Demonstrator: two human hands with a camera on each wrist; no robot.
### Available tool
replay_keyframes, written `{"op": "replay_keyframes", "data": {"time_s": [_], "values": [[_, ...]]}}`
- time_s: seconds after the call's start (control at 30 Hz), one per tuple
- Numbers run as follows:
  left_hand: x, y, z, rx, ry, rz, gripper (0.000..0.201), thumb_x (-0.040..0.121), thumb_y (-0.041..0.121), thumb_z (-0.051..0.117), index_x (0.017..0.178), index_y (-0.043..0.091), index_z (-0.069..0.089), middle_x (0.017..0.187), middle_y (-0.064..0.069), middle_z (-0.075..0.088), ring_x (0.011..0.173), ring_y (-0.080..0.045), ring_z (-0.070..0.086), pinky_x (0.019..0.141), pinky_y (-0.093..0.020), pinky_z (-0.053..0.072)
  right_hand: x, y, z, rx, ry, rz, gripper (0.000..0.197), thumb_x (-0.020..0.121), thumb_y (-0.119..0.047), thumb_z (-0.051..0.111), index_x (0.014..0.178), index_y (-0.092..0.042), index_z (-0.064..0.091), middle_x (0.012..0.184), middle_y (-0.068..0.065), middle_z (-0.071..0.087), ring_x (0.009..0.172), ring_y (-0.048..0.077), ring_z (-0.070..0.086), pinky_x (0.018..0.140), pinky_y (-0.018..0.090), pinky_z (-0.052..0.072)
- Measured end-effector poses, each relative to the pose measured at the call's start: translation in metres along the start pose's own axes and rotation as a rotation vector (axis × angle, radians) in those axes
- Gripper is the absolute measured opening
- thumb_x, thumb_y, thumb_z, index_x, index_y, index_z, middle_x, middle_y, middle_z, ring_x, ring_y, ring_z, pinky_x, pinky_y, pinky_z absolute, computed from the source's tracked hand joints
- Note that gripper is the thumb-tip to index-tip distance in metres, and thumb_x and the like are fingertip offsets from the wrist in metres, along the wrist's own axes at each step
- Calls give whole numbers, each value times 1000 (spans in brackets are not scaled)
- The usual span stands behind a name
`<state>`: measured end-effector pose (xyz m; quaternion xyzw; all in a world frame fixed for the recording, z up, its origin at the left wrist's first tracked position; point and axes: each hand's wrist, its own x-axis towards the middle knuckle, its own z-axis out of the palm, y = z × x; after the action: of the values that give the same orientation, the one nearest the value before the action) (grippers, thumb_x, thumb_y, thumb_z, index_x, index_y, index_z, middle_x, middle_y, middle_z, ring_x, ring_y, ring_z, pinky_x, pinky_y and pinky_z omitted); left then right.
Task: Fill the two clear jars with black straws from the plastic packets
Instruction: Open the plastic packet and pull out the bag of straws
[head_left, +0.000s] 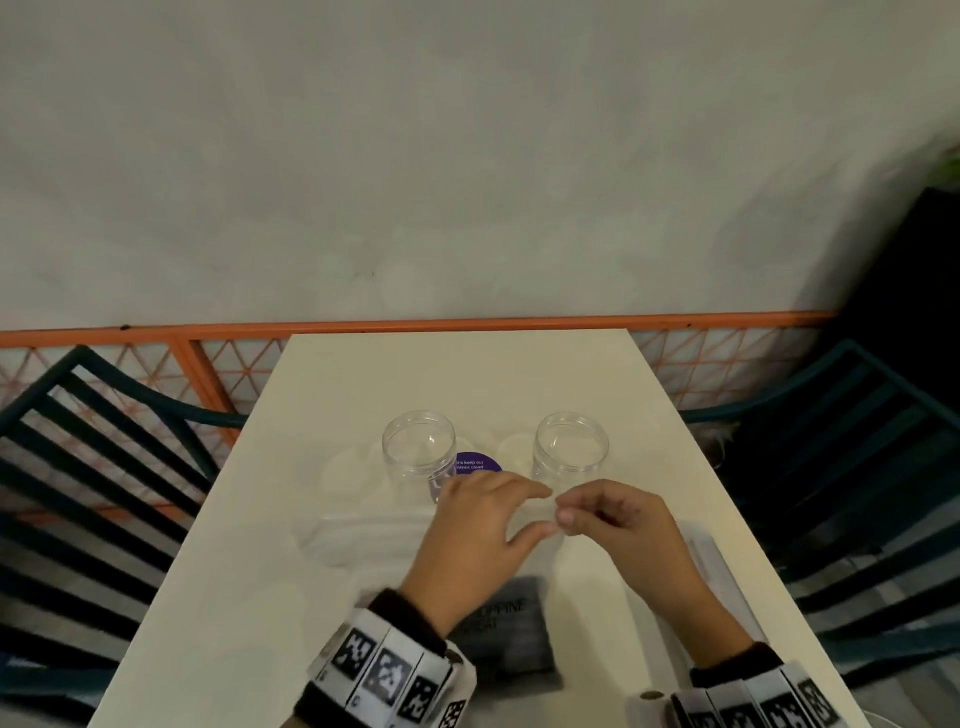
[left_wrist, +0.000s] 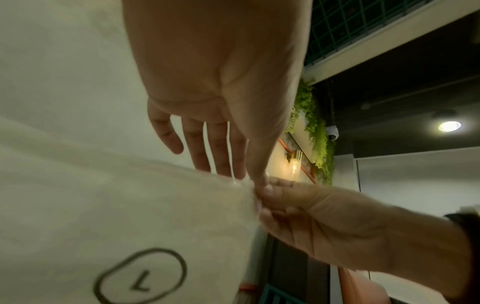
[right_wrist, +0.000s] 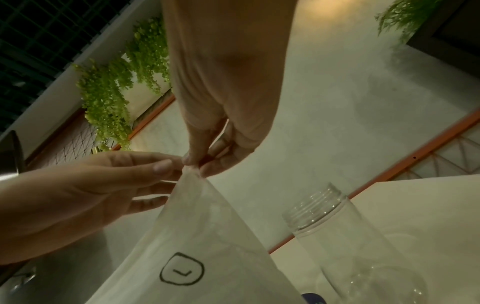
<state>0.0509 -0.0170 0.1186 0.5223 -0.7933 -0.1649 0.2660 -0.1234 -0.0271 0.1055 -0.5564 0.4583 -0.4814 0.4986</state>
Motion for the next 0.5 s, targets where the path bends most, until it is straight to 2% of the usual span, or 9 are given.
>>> {"op": "replay_keyframes", "data": {"time_s": [0.07, 0.13, 0.2, 0.27, 0.33, 0.43, 0.5], "values": [[4, 2, 3, -6, -18, 1, 52, 75, 63, 34, 103, 32, 65, 104, 14, 68, 101, -4, 55, 90, -24, 26, -3, -2, 1, -2, -35, -31, 24, 76, 5, 67, 87, -16, 67, 66, 2, 71, 67, 12, 64, 68, 17, 52], [3, 1, 3, -56, 20, -8, 45, 75, 61, 39, 90, 31, 67, 91, 14, 70, 88, -2, 58, 86, -19, 28, -6, -3, 3, -81, -55, -91, 32, 78, 2, 67, 97, -22, 57, 72, 3, 71, 72, 14, 65, 72, 17, 51], [0, 0, 1, -80, 54, 1, 35, 76, 58, 46, 82, 30, 66, 82, 17, 68, 79, 1, 55, 85, -16, 29, -10, -3, 6, -141, -46, -137, 37, 80, -1, 67, 98, -27, 48, 75, 0, 70, 75, 13, 65, 78, 17, 50], [-3, -2, -4, -84, 66, 0, 26, 77, 54, 53, 78, 30, 63, 77, 20, 64, 76, 0, 54, 83, -22, 35, -13, -3, 4, -181, -1, -190, 38, 80, -1, 66, 94, -29, 45, 78, -2, 68, 79, 12, 64, 83, 16, 49], [-5, -8, -15, -92, 86, -22, 22, 75, 50, 56, 77, 29, 60, 69, 26, 56, 73, 0, 52, 79, -31, 41, -13, -4, -5, -172, 69, -229, 37, 81, 3, 64, 93, -26, 45, 81, -3, 67, 79, 11, 63, 83, 15, 48], [-13, -25, -36, -83, 100, -76, 27, 69, 56, 50, 85, 35, 54, 70, 26, 61, 76, -2, 57, 80, -39, 45, -11, -4, -26, -169, 132, -236, 35, 81, 6, 61, 94, -23, 46, 82, -5, 67, 76, 9, 62, 80, 14, 48], [-23, -41, -50, -68, 108, -133, 25, 66, 59, 48, 83, 42, 54, 83, 28, 64, 81, -2, 58, 83, -40, 44, -10, -3, -40, -207, 163, -233, 32, 82, 6, 60, 92, -22, 49, 83, -4, 65, 76, 10, 61, 79, 16, 49]]}}
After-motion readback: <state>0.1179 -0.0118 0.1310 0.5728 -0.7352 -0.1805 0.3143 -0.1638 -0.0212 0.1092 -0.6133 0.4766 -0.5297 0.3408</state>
